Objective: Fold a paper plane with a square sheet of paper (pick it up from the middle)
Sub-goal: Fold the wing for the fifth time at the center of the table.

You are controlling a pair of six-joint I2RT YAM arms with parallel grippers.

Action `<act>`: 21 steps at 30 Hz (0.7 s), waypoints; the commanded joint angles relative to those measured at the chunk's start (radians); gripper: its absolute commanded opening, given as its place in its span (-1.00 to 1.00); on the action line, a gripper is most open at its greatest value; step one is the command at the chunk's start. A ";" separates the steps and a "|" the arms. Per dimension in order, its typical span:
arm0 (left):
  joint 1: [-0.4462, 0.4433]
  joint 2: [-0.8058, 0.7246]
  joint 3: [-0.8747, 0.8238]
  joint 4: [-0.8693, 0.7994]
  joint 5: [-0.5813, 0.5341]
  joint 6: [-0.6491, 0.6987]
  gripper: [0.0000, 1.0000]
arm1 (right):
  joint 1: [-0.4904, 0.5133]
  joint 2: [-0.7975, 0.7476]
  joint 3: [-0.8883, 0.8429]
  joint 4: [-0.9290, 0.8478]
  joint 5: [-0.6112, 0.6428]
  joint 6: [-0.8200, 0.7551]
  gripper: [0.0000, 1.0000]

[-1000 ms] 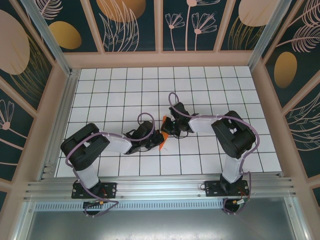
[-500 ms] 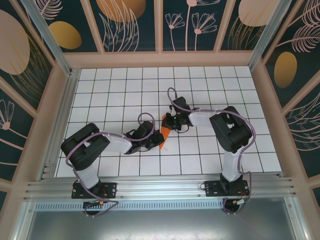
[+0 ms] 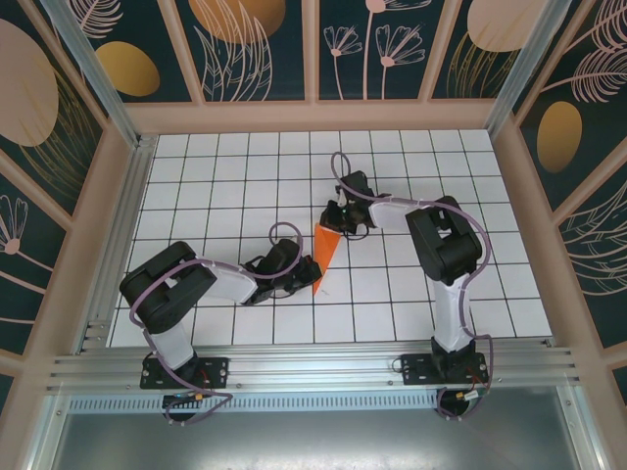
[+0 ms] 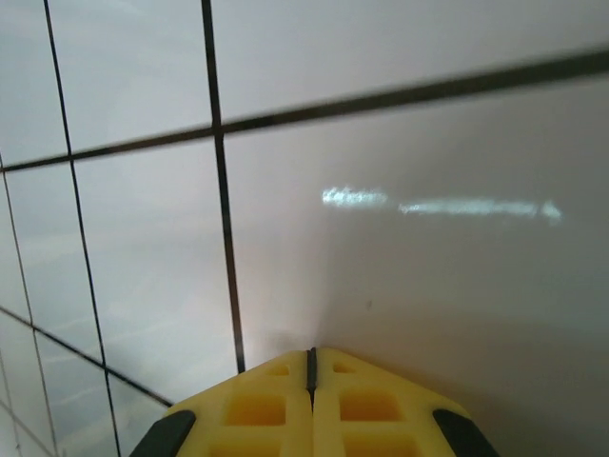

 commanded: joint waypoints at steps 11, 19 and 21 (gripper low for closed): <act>-0.024 0.069 -0.041 -0.219 0.021 0.031 -1.00 | -0.005 -0.257 -0.069 -0.047 -0.039 -0.084 -0.79; -0.025 0.066 -0.047 -0.204 0.019 0.029 -1.00 | 0.099 -0.250 -0.153 -0.084 -0.046 -0.037 -0.90; -0.024 0.066 -0.050 -0.200 0.019 0.027 -1.00 | 0.113 -0.235 -0.163 -0.070 -0.051 -0.021 -0.91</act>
